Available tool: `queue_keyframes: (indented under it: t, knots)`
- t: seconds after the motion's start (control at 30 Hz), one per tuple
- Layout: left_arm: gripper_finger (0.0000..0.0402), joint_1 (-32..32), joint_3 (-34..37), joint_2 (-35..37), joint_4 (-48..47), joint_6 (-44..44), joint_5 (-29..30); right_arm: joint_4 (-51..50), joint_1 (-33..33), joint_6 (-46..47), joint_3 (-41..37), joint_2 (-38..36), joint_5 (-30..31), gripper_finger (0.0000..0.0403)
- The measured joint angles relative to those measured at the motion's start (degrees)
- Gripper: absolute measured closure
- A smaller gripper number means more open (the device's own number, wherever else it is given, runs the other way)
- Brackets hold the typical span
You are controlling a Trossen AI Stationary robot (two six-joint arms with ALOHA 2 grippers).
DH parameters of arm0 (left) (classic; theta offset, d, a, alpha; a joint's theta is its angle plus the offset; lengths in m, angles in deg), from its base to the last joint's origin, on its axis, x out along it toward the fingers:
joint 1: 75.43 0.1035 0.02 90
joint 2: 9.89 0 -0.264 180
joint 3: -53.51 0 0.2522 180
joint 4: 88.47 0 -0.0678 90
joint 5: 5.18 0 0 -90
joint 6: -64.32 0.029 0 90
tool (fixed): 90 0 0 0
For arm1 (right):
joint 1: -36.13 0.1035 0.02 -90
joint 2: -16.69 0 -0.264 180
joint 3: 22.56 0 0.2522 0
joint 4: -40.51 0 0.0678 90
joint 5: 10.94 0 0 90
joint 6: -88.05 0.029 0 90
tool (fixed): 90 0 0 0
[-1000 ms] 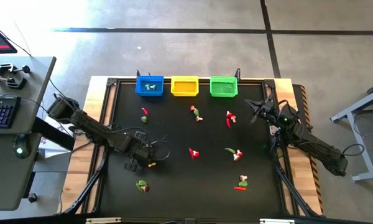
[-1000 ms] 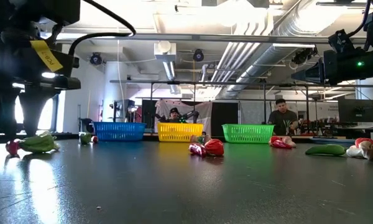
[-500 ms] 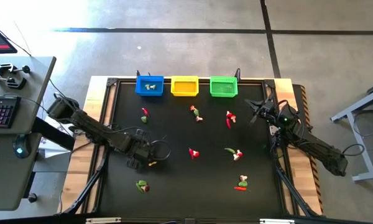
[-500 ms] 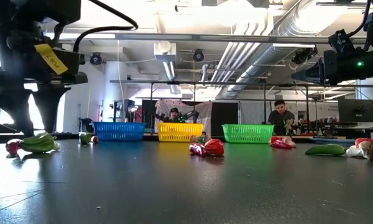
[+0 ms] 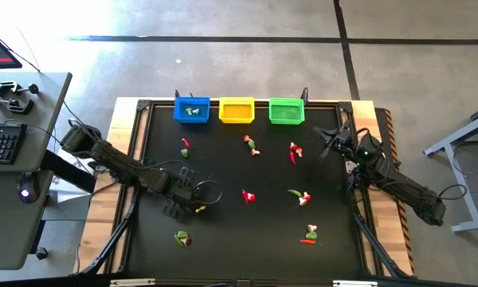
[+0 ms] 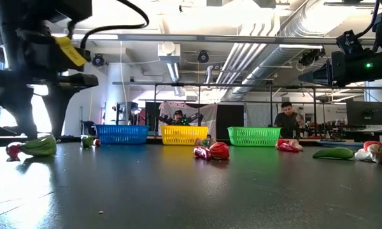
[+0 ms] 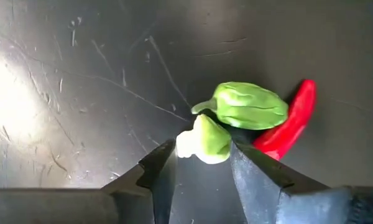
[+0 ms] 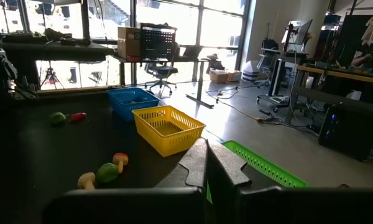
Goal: Sort produce into baskets
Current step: Put the green mushroom into the blue bin
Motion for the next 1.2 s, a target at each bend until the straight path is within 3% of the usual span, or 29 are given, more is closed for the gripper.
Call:
queue_keyframes:
  t: [0.67, 0.77, 0.97, 1.2]
  knots:
    - [0.0374, 4.12, 0.0, 0.0, 1.05, 0.27, -2.04, 0.0, 0.0, 0.0, 0.0, 0.0, 0.0, 0.0402]
    - [0.0396, 4.13, 0.0, 0.0, 1.04, 2.5, 0.58, 0.0, 0.0, 0.0, 0.0, 0.0, -0.01, 0.0402]
    - [0.0401, 5.85, 0.0, 0.25, -2.09, 4.02, 5.9, 0.0, 0.0, 0.01, 0.0, 0.0, -0.01, 0.0402]
    - [0.0401, 14.93, 0.0, 3.76, -4.17, 3.96, 18.31, 0.0, 0.0, -0.01, -0.01, 0.0, -0.02, 0.0402]
